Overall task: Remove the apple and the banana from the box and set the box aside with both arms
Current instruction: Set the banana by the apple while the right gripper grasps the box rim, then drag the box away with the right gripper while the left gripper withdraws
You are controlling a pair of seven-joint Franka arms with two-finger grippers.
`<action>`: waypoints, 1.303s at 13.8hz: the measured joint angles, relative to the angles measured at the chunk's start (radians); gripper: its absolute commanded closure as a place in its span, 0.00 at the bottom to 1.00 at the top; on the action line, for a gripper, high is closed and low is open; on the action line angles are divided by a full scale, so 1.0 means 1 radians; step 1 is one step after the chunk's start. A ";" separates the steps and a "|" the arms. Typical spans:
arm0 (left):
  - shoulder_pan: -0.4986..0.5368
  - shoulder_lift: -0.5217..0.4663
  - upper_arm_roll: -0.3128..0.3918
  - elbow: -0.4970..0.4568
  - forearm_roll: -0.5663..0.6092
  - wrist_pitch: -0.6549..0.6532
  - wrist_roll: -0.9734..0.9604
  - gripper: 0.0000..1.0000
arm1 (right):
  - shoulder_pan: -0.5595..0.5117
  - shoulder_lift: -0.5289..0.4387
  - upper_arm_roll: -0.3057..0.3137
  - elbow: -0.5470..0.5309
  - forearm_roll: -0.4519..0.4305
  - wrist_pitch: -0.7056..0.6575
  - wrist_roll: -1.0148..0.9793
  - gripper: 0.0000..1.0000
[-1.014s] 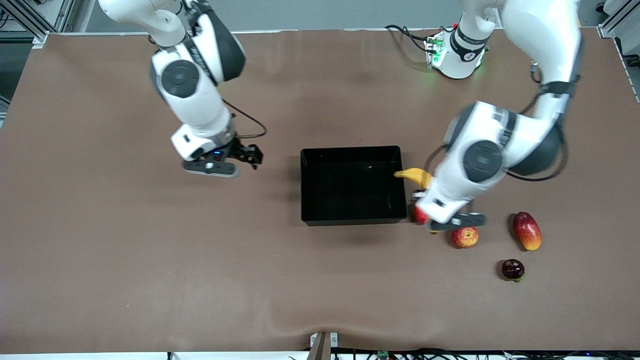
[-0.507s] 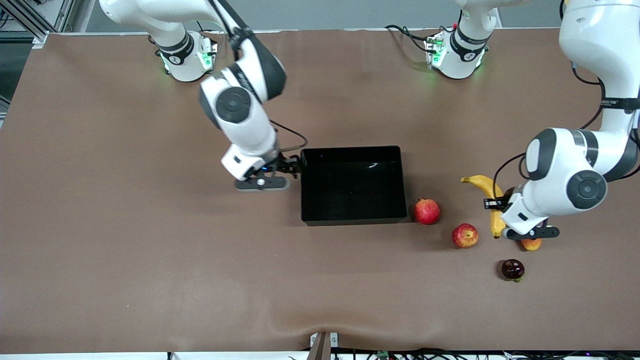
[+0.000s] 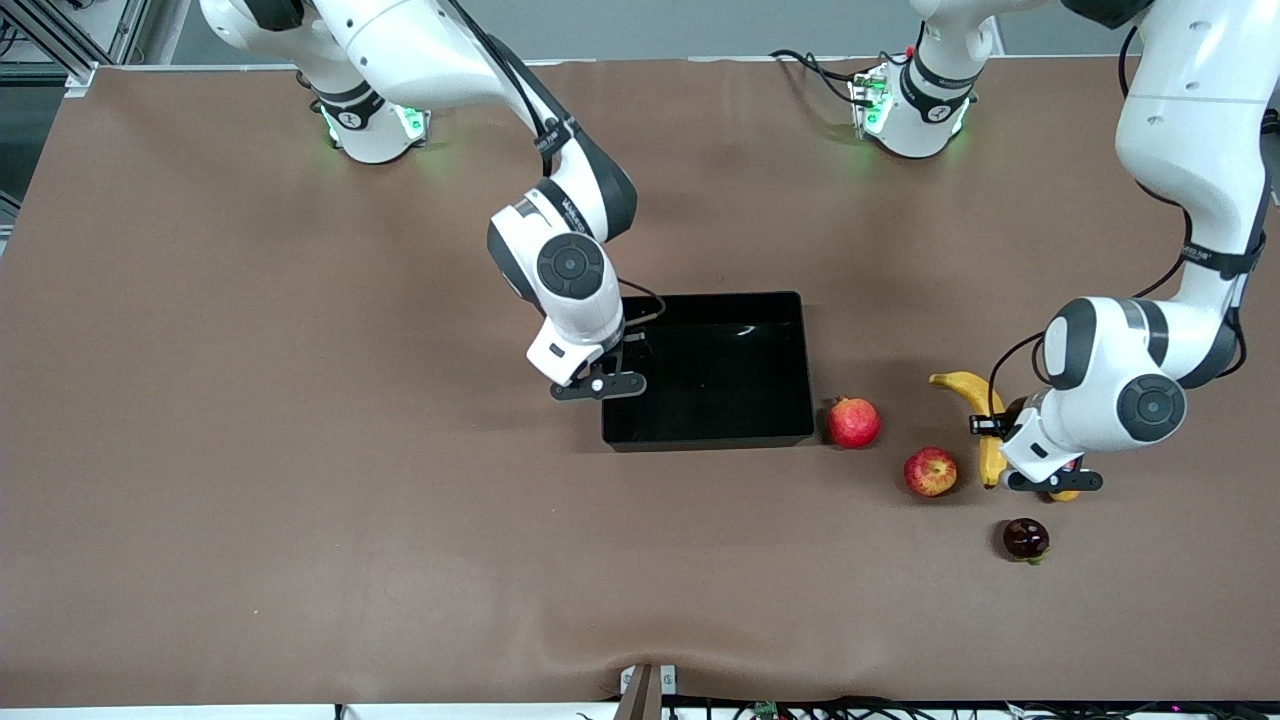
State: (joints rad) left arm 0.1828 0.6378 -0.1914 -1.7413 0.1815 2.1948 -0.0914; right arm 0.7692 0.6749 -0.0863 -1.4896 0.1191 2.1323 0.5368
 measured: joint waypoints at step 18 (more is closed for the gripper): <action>0.007 -0.352 -0.061 0.231 -0.015 -0.390 0.002 0.00 | -0.033 -0.020 -0.024 0.006 0.011 -0.023 0.078 1.00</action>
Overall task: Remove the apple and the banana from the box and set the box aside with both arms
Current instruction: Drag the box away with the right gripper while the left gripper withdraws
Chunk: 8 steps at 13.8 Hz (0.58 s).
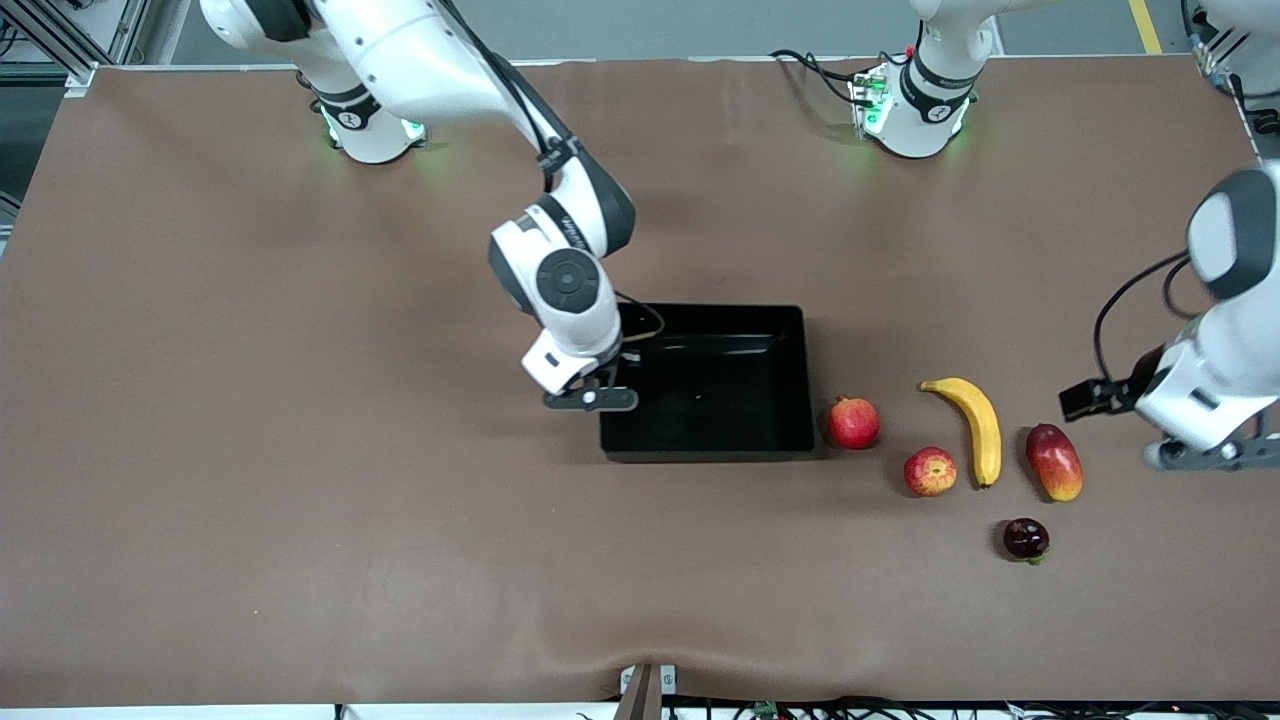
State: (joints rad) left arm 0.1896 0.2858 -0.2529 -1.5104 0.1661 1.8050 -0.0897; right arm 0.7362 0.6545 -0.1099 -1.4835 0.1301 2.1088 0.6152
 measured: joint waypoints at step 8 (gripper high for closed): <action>-0.012 -0.221 -0.017 -0.002 -0.108 -0.224 0.000 0.00 | -0.381 -0.317 -0.012 -0.175 -0.005 -0.334 -0.416 1.00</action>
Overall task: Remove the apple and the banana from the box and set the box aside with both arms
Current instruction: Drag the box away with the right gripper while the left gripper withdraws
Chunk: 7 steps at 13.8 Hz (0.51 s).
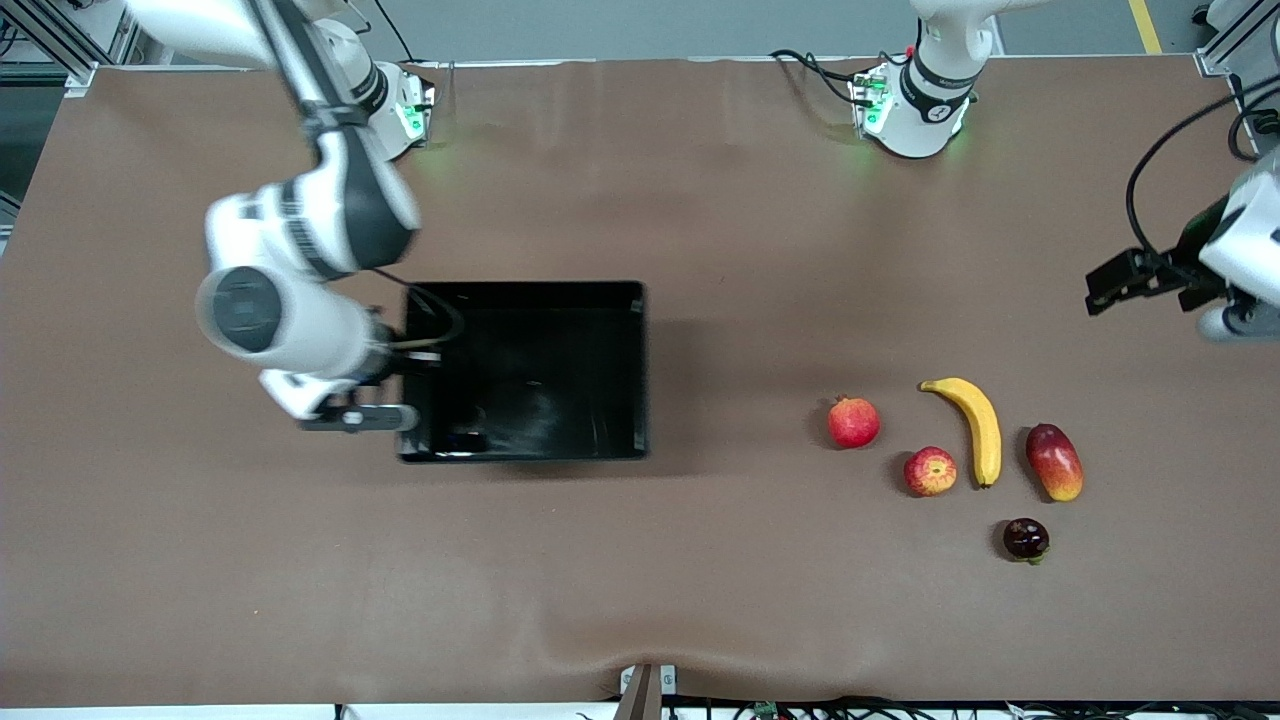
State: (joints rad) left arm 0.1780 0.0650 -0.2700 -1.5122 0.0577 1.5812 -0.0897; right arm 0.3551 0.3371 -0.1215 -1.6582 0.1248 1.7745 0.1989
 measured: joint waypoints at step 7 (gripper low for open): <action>-0.151 -0.133 0.063 -0.157 -0.019 -0.008 -0.068 0.00 | -0.271 -0.008 -0.001 -0.031 -0.046 0.031 -0.303 1.00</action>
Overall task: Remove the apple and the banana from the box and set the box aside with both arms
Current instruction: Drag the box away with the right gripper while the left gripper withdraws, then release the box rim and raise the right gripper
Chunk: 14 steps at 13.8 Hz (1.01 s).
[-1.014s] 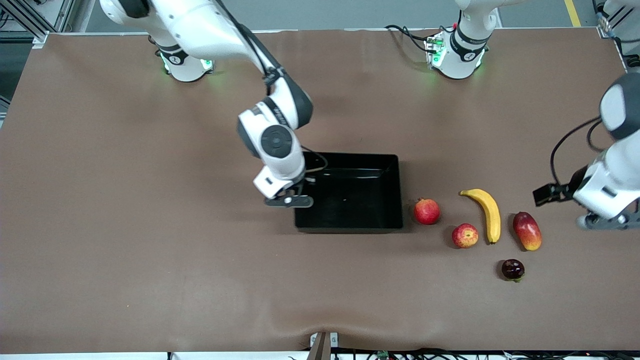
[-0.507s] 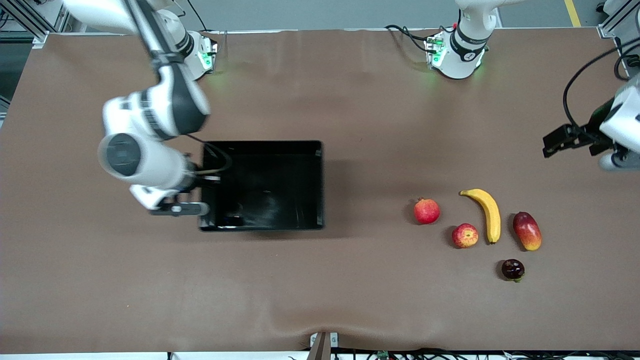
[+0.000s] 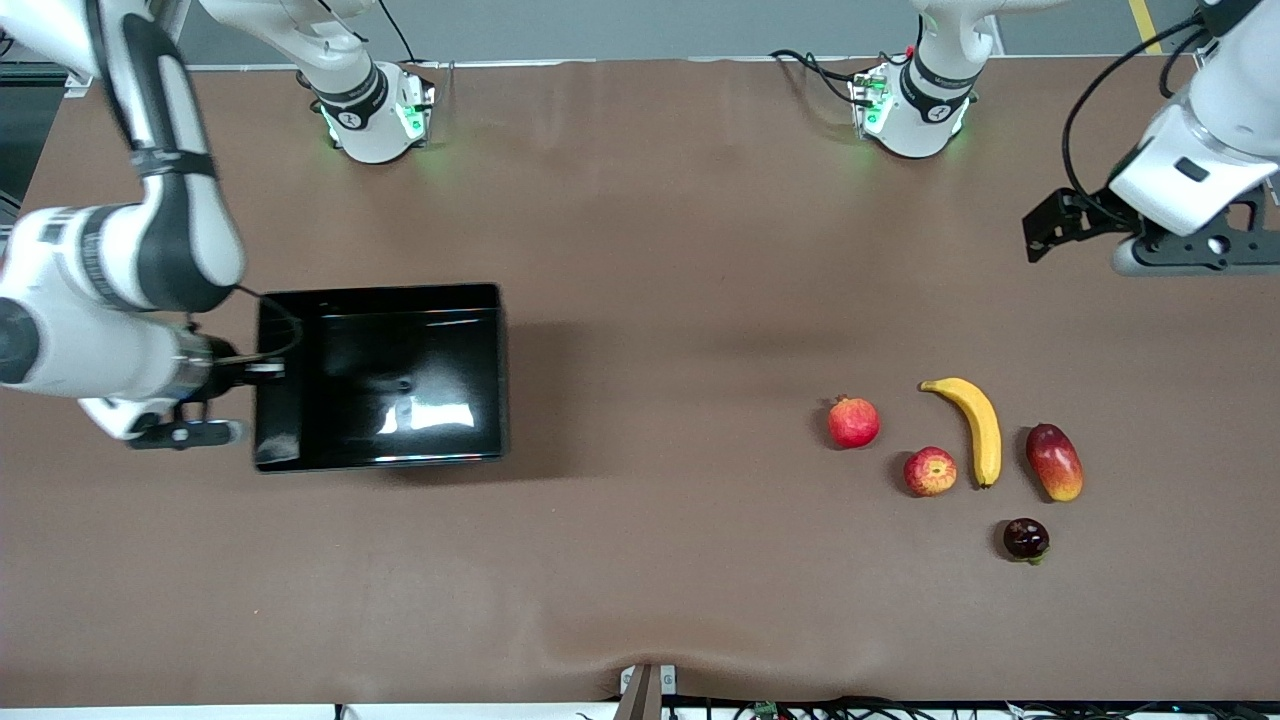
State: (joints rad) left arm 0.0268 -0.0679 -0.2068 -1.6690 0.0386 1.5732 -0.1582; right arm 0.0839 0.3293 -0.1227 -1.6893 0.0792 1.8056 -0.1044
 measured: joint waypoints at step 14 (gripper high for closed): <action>-0.033 -0.089 0.108 -0.085 -0.001 -0.003 -0.014 0.00 | -0.327 0.233 0.004 -0.014 0.040 0.328 -0.210 0.78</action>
State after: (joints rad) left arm -0.0059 -0.1573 -0.0990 -1.7536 0.0376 1.5701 -0.1720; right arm -0.2435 0.5627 -0.1186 -1.7036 0.1188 2.1334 -0.3143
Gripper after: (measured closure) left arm 0.000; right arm 0.960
